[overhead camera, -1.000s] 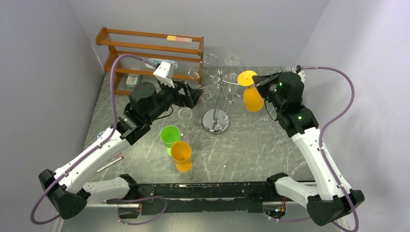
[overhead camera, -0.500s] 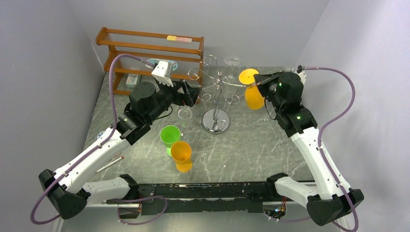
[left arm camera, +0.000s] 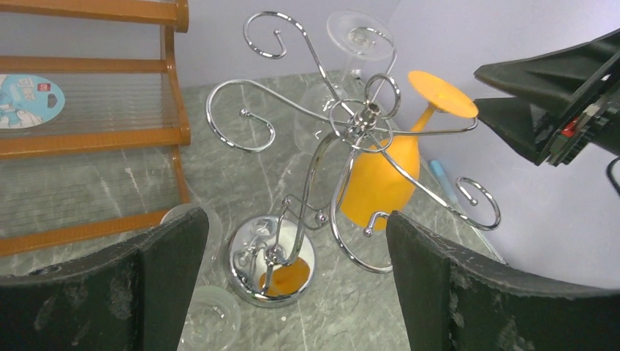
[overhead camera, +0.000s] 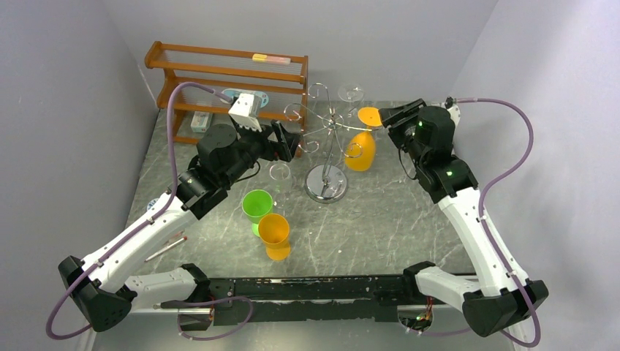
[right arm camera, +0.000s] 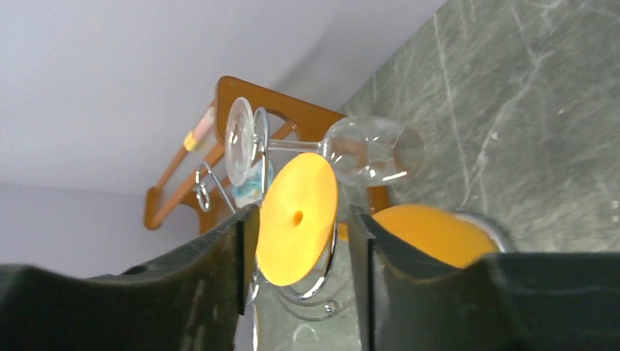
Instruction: Place the wine glass upside down on the wine glass rack
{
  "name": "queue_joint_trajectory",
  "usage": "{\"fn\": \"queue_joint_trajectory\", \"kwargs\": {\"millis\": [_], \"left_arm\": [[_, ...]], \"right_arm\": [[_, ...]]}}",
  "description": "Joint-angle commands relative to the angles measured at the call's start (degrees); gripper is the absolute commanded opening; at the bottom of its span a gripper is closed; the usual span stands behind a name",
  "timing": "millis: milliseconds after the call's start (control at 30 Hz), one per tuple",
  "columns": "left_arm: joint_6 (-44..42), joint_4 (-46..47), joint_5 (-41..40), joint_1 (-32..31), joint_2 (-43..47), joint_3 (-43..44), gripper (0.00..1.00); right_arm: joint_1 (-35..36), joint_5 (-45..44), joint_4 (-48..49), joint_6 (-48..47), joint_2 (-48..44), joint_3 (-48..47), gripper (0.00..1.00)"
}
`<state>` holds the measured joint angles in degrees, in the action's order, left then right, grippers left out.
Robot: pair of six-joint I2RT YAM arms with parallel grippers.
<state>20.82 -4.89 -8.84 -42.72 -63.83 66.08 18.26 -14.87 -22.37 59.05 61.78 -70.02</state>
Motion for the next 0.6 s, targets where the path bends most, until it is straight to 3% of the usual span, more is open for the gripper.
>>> {"fn": "queue_joint_trajectory", "kwargs": {"millis": [0,200,367,567], "left_arm": [[-0.5,-3.0,-1.7,0.1,-0.2,2.0,0.96],[0.3,-12.6,-2.5,0.2,-1.7,6.0,0.96],[2.5,-22.0,0.3,0.1,-0.6,6.6,0.94],[1.5,-29.7,9.1,0.1,4.5,5.5,0.85]], "right_arm": [[-0.5,-2.6,-5.7,-1.1,0.0,-3.3,0.59],[-0.5,-2.4,-11.2,-6.4,-3.8,-4.9,0.71],[-0.5,1.6,-14.9,-13.9,-7.5,-2.9,0.71],[-0.4,0.9,-22.6,-13.5,-14.1,0.2,0.72]]}}
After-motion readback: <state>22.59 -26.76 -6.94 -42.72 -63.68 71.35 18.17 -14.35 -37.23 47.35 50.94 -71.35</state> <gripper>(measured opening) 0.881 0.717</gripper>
